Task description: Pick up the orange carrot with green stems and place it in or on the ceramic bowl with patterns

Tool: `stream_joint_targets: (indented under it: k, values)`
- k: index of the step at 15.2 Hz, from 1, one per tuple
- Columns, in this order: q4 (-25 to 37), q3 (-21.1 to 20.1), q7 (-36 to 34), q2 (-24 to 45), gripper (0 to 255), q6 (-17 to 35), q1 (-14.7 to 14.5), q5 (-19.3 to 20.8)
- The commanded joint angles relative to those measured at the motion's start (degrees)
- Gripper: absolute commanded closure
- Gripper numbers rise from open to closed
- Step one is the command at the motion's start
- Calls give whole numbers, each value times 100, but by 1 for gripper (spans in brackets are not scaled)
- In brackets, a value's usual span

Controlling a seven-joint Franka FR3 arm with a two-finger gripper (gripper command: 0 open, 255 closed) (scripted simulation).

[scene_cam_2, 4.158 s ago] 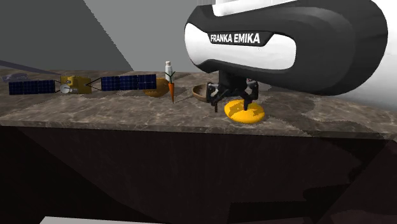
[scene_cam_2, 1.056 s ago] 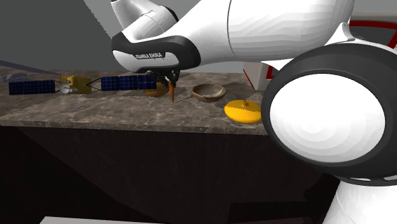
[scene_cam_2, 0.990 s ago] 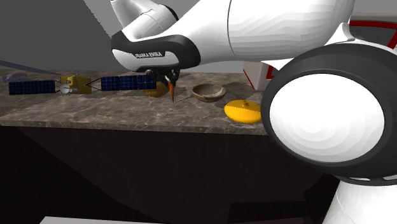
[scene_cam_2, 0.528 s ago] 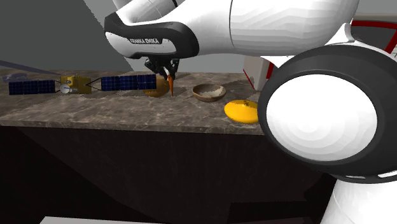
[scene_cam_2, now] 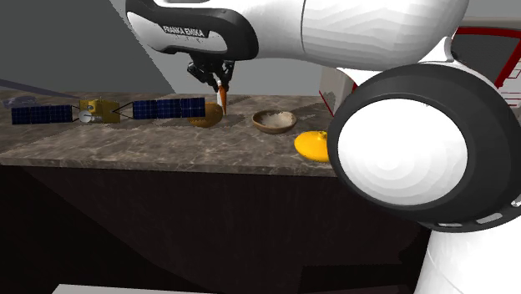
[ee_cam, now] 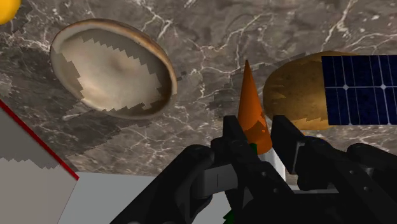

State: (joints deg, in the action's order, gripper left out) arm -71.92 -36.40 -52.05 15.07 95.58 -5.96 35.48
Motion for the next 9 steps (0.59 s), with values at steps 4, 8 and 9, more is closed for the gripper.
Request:
stream_joint_targets:
  k: [4, 8, 9]
  values:
    - [732, -2, 160, 245, 255, -502, -223, 160]
    - [1045, 24, 366, 291, 255, -695, -211, 171]
    - [907, 42, 481, 170, 255, -599, -36, 61]
